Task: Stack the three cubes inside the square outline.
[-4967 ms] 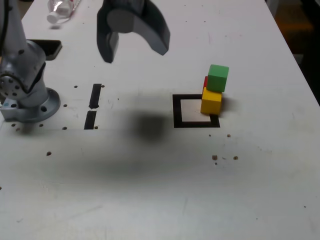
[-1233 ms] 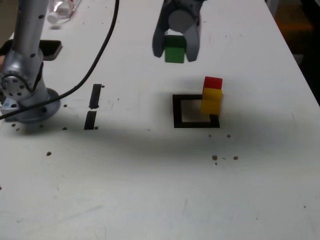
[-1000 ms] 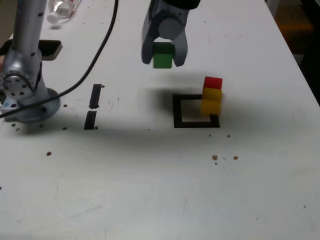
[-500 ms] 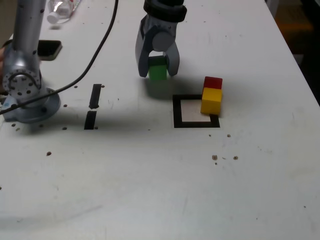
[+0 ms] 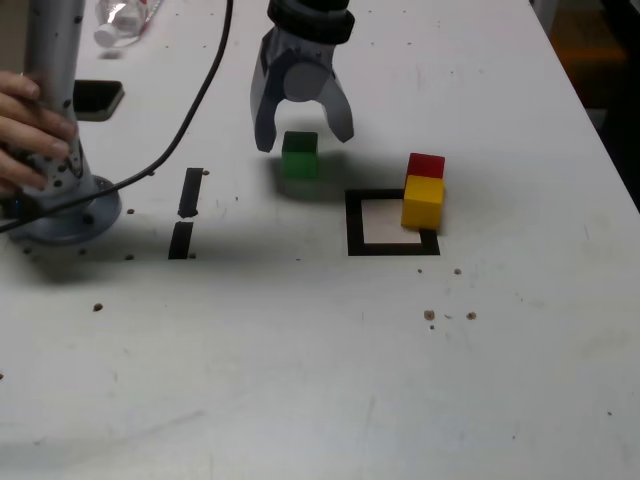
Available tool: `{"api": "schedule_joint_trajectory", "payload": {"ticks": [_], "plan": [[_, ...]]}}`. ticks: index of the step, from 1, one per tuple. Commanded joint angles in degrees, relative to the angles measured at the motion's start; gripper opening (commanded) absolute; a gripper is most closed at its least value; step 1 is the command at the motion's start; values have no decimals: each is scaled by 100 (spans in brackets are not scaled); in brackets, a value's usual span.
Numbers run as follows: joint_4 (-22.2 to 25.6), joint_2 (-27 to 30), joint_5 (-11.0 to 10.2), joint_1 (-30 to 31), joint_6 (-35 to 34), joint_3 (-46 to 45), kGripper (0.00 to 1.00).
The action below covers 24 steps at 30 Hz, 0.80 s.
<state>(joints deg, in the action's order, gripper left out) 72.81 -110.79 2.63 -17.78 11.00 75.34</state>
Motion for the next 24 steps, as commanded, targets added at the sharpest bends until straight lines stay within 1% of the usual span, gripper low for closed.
{"api": "schedule_joint_trajectory", "payload": {"ticks": [1, 5, 12, 16, 24], "plan": [[23, 131, -79, 88, -31, 11, 88], [36, 357, -243, 413, -94, 137, 91], [-37, 561, -292, 914, -151, 278, 94], [-94, 632, -368, 1093, -242, 286, 96], [-295, 670, -695, 1415, -301, 462, 96]]}}
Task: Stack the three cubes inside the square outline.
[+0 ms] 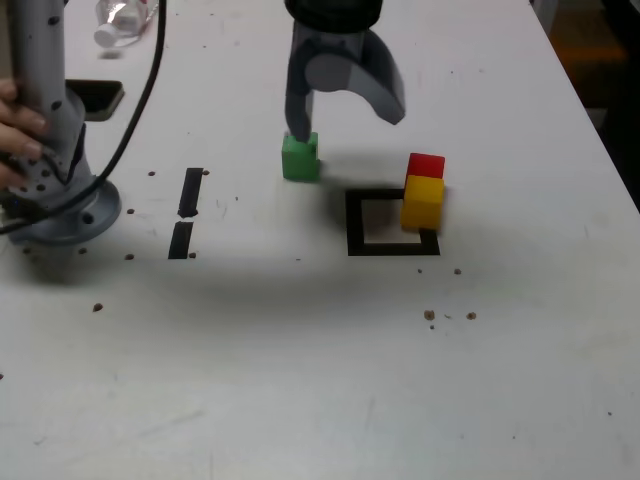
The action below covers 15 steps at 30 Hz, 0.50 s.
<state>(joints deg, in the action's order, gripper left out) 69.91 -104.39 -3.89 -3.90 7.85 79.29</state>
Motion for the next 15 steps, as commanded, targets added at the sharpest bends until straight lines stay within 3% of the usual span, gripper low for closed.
{"api": "schedule_joint_trajectory", "payload": {"ticks": [1, 8, 15], "plan": [[-11, 17, -72, 57, 35, 119, 96], [47, -202, -126, 160, 348, 538, 96], [464, -843, -102, 161, 686, 1373, 95]]}}
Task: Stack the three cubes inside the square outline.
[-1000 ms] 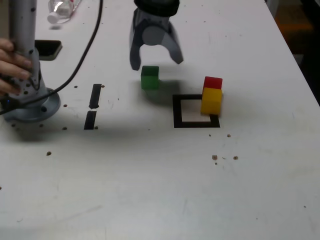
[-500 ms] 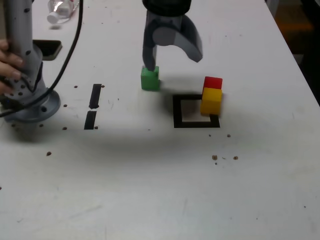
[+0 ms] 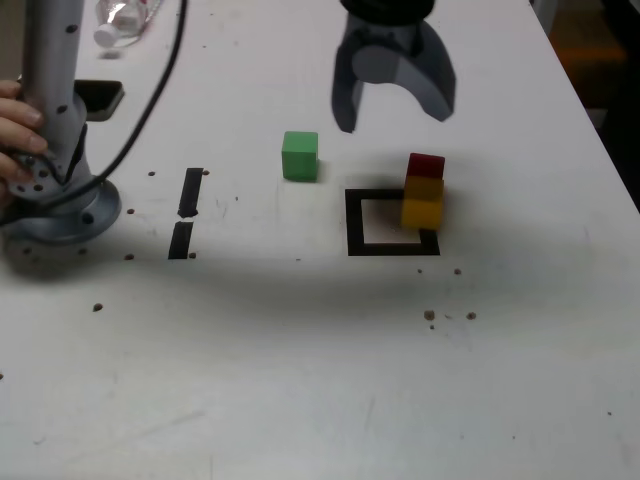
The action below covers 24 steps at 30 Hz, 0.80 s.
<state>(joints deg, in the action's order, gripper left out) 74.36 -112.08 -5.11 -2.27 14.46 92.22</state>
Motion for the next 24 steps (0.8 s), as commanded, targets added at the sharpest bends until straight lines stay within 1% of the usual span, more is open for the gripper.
{"api": "schedule_joint_trajectory", "payload": {"ticks": [1, 7, 11, 16, 24], "plan": [[43, -164, 39, -1, 53, 165, 95], [105, -559, 103, -5, 108, 492, 95], [108, -856, 227, -58, 201, 665, 95], [108, -991, 302, -102, 232, 705, 93], [108, -1185, 487, -142, 268, 736, 91]]}}
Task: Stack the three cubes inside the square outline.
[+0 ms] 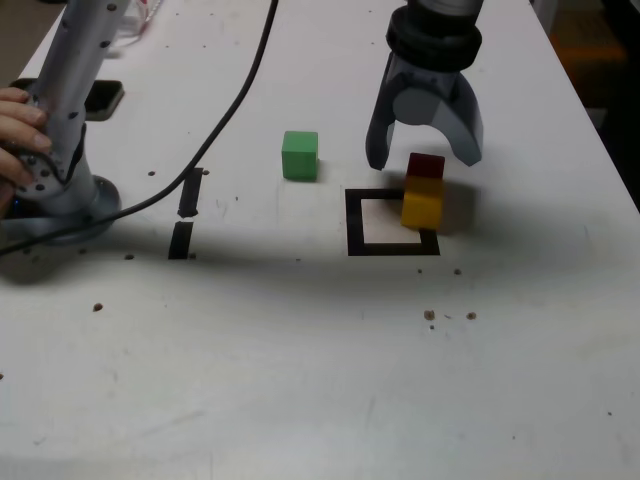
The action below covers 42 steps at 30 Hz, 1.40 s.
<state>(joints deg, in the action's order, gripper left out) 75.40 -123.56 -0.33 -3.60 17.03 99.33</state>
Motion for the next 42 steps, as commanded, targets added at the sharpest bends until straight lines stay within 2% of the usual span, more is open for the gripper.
{"api": "schedule_joint_trajectory", "payload": {"ticks": [1, 10, 13, 17, 22, 27, 34, 42], "plan": [[3, -61, 20, -9, 15, 31, 91], [2, -366, 120, -12, 62, 226, 89], [7, -436, 120, -30, 72, 284, 85], [10, -500, 122, -70, 79, 325, 75], [6, -600, 156, -169, 81, 343, 44], [-1, -624, 228, -208, 81, 352, 31], [-3, -620, 292, -229, 81, 368, 23], [-7, -554, 149, -229, 81, 386, 23]]}}
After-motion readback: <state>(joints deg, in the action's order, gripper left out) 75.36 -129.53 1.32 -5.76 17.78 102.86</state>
